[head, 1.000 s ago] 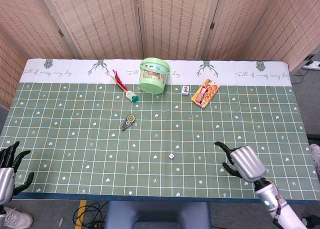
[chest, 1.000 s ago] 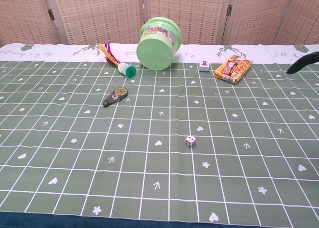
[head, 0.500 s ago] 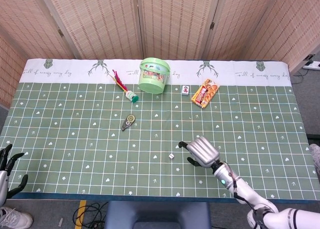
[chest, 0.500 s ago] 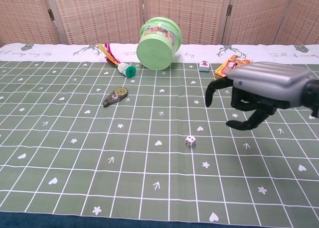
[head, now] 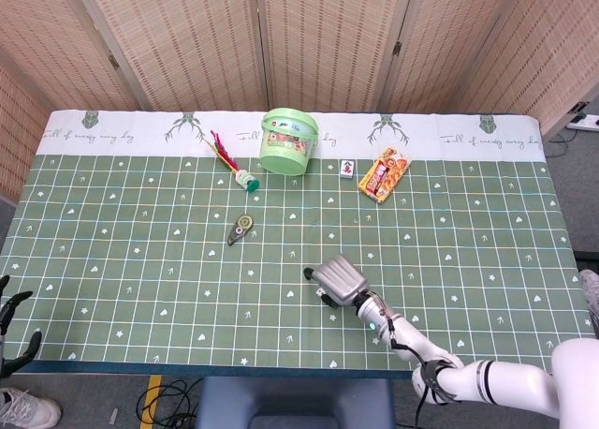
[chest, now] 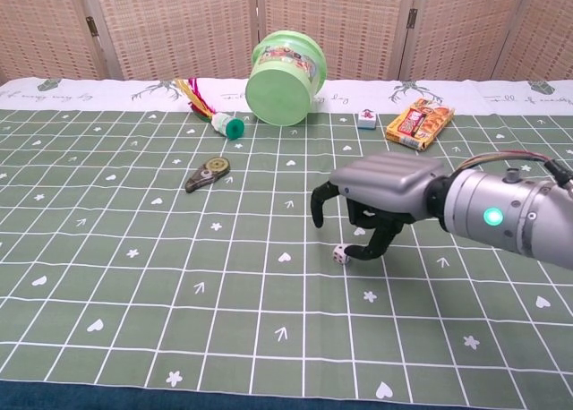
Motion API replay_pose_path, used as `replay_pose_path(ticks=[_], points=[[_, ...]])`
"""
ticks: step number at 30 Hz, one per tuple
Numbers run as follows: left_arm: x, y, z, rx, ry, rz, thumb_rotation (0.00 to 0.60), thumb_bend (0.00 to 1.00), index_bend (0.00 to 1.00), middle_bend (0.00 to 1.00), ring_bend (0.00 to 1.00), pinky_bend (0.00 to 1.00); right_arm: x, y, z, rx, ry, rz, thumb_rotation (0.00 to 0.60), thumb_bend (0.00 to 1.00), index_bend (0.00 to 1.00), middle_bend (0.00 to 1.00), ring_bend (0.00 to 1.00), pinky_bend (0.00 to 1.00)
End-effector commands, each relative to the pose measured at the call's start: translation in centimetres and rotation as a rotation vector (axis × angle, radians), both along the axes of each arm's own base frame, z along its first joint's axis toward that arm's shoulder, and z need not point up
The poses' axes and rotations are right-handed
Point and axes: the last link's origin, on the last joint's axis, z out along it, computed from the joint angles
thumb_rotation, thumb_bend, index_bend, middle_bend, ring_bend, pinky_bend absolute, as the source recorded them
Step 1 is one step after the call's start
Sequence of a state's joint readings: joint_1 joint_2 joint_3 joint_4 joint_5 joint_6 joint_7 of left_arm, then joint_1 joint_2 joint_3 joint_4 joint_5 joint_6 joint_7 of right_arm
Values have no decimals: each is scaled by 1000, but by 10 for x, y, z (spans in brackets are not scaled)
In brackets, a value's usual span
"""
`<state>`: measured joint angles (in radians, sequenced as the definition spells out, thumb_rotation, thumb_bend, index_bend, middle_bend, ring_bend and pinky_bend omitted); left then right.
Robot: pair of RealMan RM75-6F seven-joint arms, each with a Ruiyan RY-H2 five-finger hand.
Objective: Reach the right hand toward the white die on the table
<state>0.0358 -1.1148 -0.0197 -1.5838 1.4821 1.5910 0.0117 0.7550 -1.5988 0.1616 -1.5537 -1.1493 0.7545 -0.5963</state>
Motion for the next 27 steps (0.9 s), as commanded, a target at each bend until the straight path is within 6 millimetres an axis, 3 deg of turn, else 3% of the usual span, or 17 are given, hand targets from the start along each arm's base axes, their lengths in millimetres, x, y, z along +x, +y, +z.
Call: replay_pose_path(ticks=[1, 14, 27], points=[[-1, 0, 0, 2, -1, 2, 600, 387, 232, 17, 25, 92, 0, 2, -4, 10, 14, 5, 600, 273, 392, 972, 1000, 994], [-5, -3, 0, 2, -4, 11, 600, 387, 231, 17, 25, 92, 0, -2, -9, 5, 33, 2, 600, 282, 456, 972, 1000, 994], [-9, -5, -1, 3, -6, 24, 600, 387, 231, 17, 25, 92, -3, -8, -9, -19, 44, -22, 600, 298, 588, 974, 1000, 994]])
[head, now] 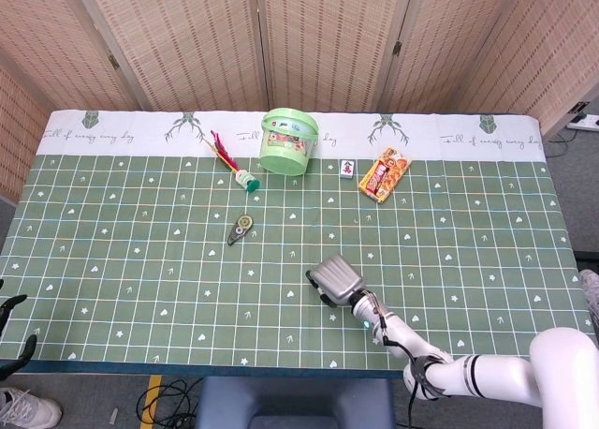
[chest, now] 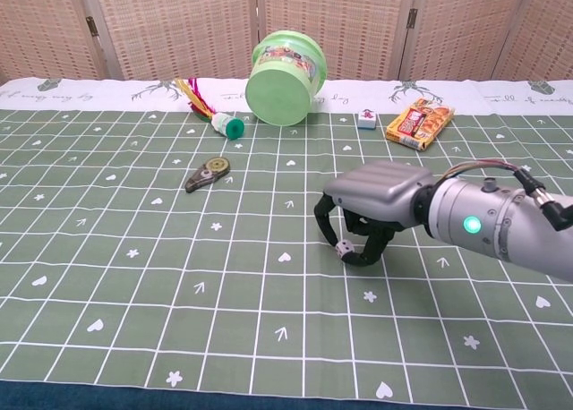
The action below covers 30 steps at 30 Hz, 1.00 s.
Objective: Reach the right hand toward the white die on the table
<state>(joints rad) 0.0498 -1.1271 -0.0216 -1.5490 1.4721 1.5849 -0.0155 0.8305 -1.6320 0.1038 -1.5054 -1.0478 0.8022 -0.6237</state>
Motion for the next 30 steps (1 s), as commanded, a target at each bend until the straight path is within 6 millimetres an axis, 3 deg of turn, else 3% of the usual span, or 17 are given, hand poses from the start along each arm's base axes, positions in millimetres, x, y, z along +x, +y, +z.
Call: replay_pose_path(ticks=[1, 8, 13, 17, 19, 21, 24, 30], points=[[0, 0, 0, 0, -1, 1, 600, 387, 231, 17, 25, 92, -2, -1, 3, -11, -8, -12, 600, 298, 594, 973, 1000, 994], [-1, 0, -1, 1, -5, 0, 600, 386, 231, 17, 25, 92, -22, -7, 29, -82, -48, -84, 600, 300, 611, 974, 1000, 994], [-1, 1, -4, -7, -10, -6, 600, 387, 231, 17, 25, 92, -41, -13, 63, -176, -51, -128, 600, 300, 631, 973, 1000, 994], [1, 3, -6, -10, -11, -15, 600, 386, 231, 17, 25, 92, -38, -17, 92, -316, -186, -108, 600, 306, 631, 977, 1000, 995], [2, 4, -6, -10, -10, -18, 600, 386, 231, 17, 25, 92, -38, -17, 102, -375, -258, -92, 600, 308, 557, 977, 1000, 995], [2, 4, -6, -10, -9, -19, 600, 386, 231, 17, 25, 92, -41, -17, 111, -425, -302, -82, 600, 307, 308, 976, 1000, 994], [2, 4, -6, -8, -7, -18, 600, 386, 231, 17, 25, 92, -45, -16, 121, -462, -293, -70, 600, 305, 42, 972, 1000, 995], [2, 4, -6, -8, -8, -17, 600, 386, 231, 17, 25, 92, -60, -16, 131, -494, -209, -89, 600, 305, 0, 972, 1000, 996]])
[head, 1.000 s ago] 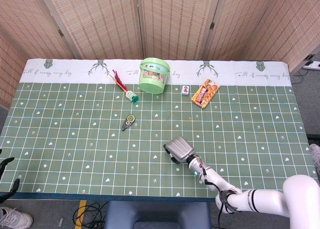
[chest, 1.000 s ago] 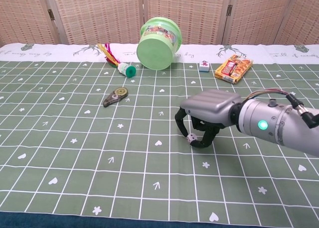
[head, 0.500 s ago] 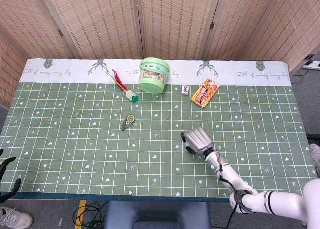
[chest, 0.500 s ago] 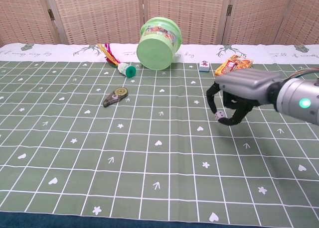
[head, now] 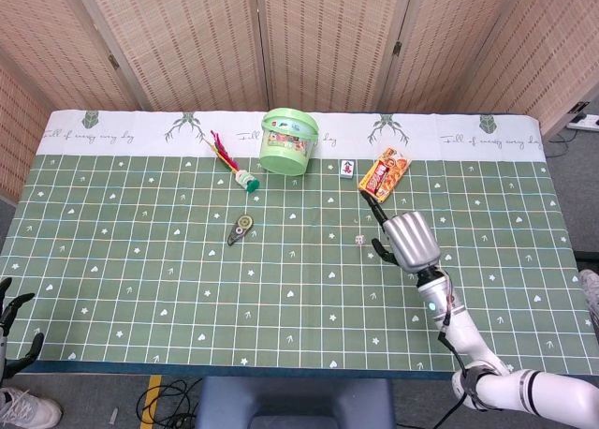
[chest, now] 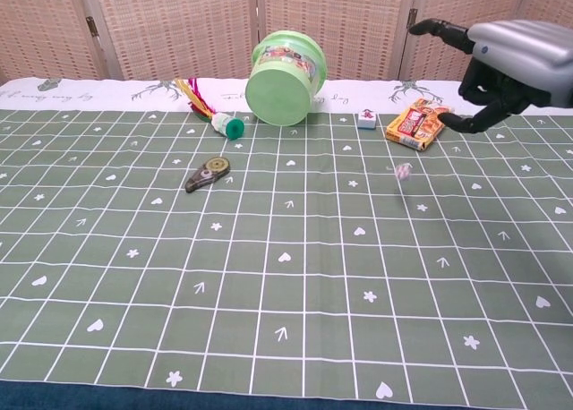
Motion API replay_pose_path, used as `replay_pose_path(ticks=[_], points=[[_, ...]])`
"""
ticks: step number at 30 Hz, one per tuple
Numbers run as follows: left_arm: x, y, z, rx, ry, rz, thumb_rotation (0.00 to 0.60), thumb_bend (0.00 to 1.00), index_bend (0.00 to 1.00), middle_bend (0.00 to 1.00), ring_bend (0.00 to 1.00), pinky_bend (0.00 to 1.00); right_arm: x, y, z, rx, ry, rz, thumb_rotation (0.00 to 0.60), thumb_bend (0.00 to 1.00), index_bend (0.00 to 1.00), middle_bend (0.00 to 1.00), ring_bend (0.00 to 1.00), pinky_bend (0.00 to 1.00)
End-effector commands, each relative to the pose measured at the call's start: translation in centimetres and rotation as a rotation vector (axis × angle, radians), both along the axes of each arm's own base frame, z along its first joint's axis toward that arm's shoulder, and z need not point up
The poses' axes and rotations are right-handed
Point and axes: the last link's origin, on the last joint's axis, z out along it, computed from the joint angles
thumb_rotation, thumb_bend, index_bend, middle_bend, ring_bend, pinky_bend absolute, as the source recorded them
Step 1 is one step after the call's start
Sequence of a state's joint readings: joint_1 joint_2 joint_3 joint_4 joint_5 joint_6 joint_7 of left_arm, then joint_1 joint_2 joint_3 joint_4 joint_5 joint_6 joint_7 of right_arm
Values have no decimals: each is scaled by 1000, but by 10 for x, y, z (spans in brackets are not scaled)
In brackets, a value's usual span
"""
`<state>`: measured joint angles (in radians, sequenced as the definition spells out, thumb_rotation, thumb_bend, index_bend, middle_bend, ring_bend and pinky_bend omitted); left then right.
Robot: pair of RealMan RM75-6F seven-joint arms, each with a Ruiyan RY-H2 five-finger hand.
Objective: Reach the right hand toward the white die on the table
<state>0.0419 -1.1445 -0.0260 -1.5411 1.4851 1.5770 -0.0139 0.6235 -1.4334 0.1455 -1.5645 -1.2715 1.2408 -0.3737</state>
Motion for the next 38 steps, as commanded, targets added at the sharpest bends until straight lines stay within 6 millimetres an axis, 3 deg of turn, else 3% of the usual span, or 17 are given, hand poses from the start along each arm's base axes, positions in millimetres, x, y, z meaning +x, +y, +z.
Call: replay_pose_path(ticks=[1, 7, 12, 15, 18, 20, 24, 26, 32, 38], points=[[0, 0, 0, 1, 1, 0, 600, 386, 231, 17, 25, 92, -12, 0, 9, -15, 36, -42, 600, 305, 0, 972, 1000, 996], [1, 2, 1, 2, 3, -4, 600, 386, 231, 17, 25, 92, -31, 8, 25, -32, 68, -93, 600, 305, 0, 966, 1000, 998], [3, 5, 1, -2, 5, -6, 600, 386, 231, 17, 25, 92, -51, 27, 48, -34, 131, -143, 600, 305, 0, 903, 969, 995], [4, 7, 0, -2, 3, -12, 600, 386, 231, 17, 25, 92, -61, 42, 65, -56, 143, -163, 600, 305, 0, 776, 827, 893], [6, 10, -2, -5, 2, -19, 600, 386, 231, 17, 25, 92, -72, 59, 82, -86, 125, -182, 600, 306, 6, 570, 609, 709], [8, 12, -3, -7, 0, -26, 600, 386, 231, 17, 25, 92, -79, 71, 91, -107, 107, -192, 600, 305, 12, 475, 517, 632], [13, 16, -6, -15, 0, -43, 600, 386, 230, 17, 25, 92, -95, 100, 107, -153, 67, -208, 600, 305, 13, 318, 331, 494], [15, 18, -7, -18, 0, -49, 600, 386, 229, 17, 25, 92, -102, 114, 114, -173, 52, -216, 600, 305, 13, 279, 283, 451], [23, 24, -11, -31, -8, -74, 600, 386, 227, 17, 25, 92, -116, 149, 125, -199, 26, -231, 600, 305, 22, 264, 262, 417], [31, 27, -16, -40, -26, -99, 600, 386, 226, 17, 25, 92, -121, 167, 125, -193, -5, -237, 600, 301, 28, 281, 262, 416]])
